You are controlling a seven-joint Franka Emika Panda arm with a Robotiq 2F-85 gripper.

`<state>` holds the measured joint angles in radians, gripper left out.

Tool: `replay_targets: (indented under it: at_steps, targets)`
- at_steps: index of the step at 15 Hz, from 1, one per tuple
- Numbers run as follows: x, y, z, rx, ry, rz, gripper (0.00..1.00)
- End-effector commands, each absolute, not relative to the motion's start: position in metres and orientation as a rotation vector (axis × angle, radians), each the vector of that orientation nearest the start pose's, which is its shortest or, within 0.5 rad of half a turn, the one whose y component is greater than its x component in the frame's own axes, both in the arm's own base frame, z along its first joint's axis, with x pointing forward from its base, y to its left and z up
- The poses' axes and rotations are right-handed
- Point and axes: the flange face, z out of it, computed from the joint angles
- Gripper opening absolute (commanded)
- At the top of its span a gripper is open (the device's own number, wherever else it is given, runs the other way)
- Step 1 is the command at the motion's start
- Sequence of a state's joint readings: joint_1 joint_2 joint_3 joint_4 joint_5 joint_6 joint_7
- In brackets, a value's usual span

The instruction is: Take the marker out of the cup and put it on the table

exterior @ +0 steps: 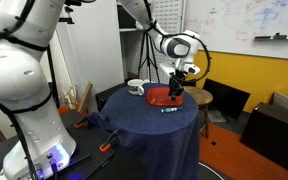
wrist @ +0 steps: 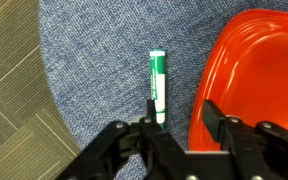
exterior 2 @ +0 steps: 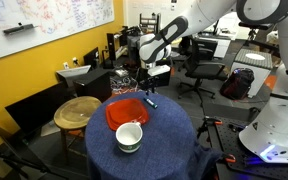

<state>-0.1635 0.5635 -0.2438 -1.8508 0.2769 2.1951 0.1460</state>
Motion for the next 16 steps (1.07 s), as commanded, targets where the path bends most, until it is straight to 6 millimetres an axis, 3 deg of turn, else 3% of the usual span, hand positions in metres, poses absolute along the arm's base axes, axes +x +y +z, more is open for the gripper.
replay_targets:
  at_steps: [1, 3, 4, 16]
  targets:
    - [0.5843, -0.2344, 0.2118, -2.831, 1.087, 0.3, 0.83]
    - [0.585, -0.2345, 0.213, -2.833, 1.087, 0.291, 0.98]
    - [0.5849, -0.2342, 0.2144, -2.835, 1.087, 0.286, 1.0]
    - [0.5825, -0.2349, 0.2128, -2.84, 1.06, 0.257, 1.0]
